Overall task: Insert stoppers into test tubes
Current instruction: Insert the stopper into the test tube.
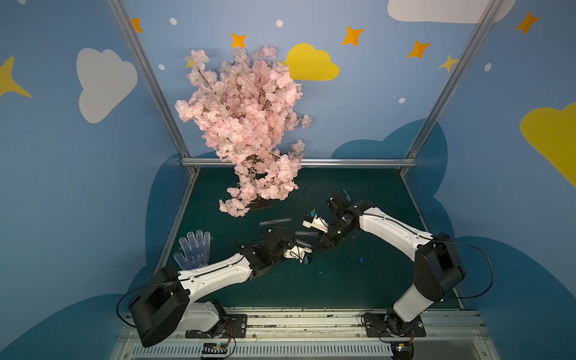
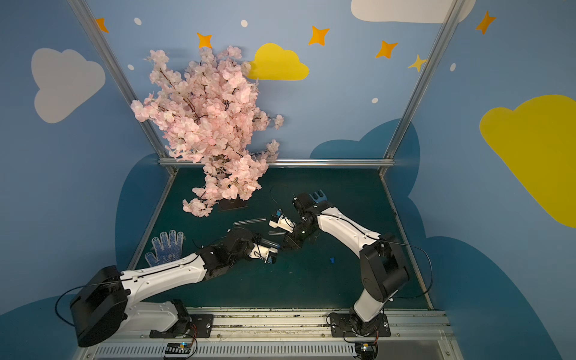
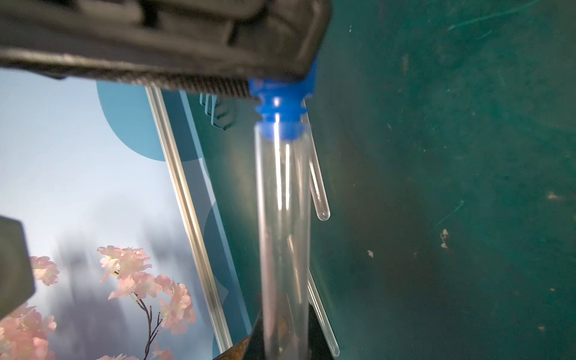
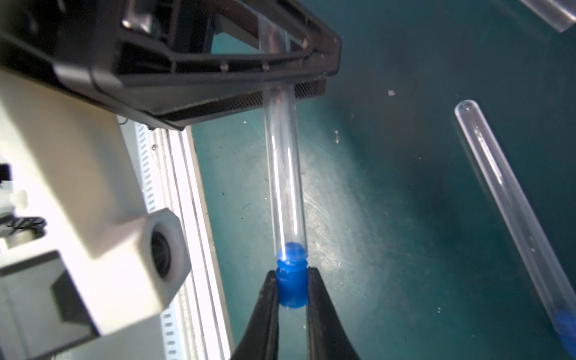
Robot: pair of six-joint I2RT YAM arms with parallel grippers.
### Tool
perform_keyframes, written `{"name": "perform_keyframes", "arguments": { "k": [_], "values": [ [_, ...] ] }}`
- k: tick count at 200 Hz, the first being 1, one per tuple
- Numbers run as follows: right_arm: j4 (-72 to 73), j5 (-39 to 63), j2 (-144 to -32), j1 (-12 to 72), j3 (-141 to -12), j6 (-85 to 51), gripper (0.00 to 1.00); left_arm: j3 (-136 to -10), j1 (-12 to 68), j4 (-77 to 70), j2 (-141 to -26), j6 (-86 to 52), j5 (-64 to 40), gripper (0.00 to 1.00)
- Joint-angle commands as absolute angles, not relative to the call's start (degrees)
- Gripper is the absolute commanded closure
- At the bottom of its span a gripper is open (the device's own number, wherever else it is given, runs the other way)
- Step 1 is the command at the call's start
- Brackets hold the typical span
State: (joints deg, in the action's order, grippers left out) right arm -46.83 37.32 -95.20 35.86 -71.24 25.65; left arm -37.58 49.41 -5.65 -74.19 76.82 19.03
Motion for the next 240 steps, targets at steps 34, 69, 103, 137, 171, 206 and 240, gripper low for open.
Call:
{"name": "perform_keyframes", "arguments": {
  "k": [34, 69, 103, 137, 171, 206, 240],
  "values": [
    [-41.04, 41.98, -95.28, 36.76, -75.52, 24.17, 0.97, -34.63, 51.69, -12.32, -69.42, 80.26, 3.30, 0.98],
    [-39.93, 43.25, -95.18, 37.02, -75.66, 22.79, 0.97, -34.29, 51.70, -12.81, -68.77, 81.49, 1.63, 0.98],
    [-39.08, 43.76, -95.39, 37.43, -76.46, 22.23, 0.98, -34.44, 51.69, -13.18, -68.40, 79.69, 0.62, 0.98],
    [-37.94, 43.59, -93.86, 38.27, -75.74, 24.65, 0.99, -35.24, 51.18, -9.52, -67.91, 75.96, -2.64, 0.98],
    [-37.55, 44.27, -92.73, 39.07, -75.54, 26.07, 0.99, -35.21, 50.37, -8.33, -67.83, 74.01, -5.19, 0.98],
    [-36.83, 45.31, -92.37, 40.12, -75.78, 26.79, 0.99, -36.01, 49.92, -6.54, -68.60, 73.44, -6.59, 0.98],
    [-37.79, 45.79, -92.90, 41.13, -76.69, 28.00, 0.99, -37.31, 49.81, -4.17, -69.78, 72.78, -6.50, 0.98]
  ]
}}
